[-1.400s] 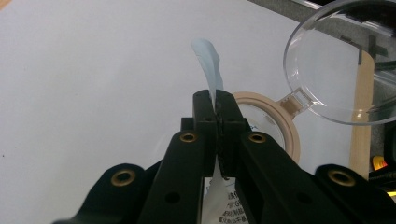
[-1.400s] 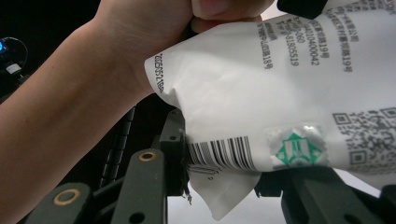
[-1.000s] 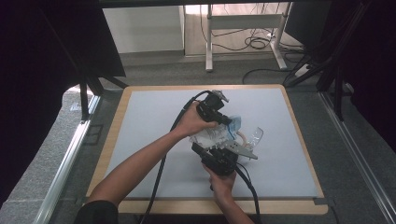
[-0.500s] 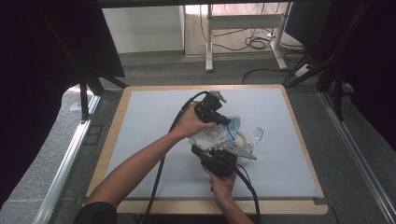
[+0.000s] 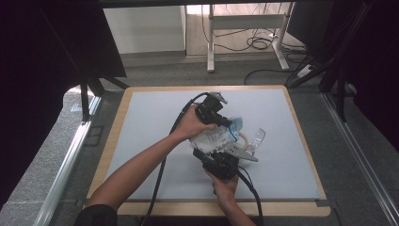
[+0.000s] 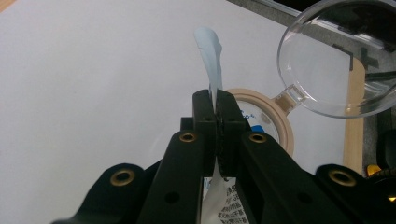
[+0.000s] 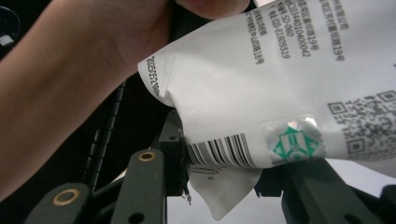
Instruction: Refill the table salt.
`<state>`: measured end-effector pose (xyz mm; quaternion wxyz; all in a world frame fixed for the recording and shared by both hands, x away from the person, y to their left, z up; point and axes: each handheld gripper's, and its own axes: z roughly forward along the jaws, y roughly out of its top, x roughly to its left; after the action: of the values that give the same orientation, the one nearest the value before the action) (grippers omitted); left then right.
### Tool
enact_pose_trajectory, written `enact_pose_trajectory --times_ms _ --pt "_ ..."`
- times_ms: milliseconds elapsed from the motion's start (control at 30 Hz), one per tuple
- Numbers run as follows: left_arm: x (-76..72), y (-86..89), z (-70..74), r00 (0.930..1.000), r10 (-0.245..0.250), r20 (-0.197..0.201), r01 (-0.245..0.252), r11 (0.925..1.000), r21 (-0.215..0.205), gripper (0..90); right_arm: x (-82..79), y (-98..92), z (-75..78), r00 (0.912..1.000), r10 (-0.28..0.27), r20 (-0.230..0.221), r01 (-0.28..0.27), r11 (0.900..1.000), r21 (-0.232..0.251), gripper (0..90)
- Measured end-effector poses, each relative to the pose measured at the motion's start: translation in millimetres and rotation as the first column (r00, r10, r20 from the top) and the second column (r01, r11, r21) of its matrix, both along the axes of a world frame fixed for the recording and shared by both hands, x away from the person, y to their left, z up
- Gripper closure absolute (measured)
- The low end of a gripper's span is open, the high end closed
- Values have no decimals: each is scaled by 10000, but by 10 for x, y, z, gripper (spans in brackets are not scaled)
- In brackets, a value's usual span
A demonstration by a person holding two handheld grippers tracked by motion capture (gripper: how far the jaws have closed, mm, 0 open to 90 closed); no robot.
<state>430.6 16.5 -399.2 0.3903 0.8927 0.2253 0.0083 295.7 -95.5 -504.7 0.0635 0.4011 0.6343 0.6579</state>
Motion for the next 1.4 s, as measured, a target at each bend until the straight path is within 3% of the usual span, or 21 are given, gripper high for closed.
enact_pose_trajectory --times_ms 267,500,633,900,1067,1333,1400 --pt "-40 50 -7 10000 3 -62 -4 9998 -203 893 -12 -10 -67 10000 92 -19 -93 9974 -718 619" --pt "-60 106 -32 9997 104 -202 -114 9987 -487 892 -37 -82 -130 9999 99 33 -93 9888 -1488 609" --pt "-84 126 -40 9997 125 -232 -138 9983 -559 891 -55 -151 -179 9999 111 63 -95 9784 -2064 602" --pt "-134 191 -33 9995 199 -239 -218 9966 -795 892 -28 -243 -248 9998 47 -176 -92 9625 -2710 595" --pt "-173 221 -42 9995 199 -235 -219 9959 -876 892 -13 -233 -274 9993 -63 -361 -60 9439 -3303 589" --pt "-207 306 -75 9987 445 -262 -473 9920 -1173 890 29 -250 -316 9953 -324 -907 -43 9259 -3777 565" --pt "-219 323 -80 9983 507 -287 -540 9898 -1320 891 46 -259 -320 9941 -290 -1042 -126 9257 -3780 550"
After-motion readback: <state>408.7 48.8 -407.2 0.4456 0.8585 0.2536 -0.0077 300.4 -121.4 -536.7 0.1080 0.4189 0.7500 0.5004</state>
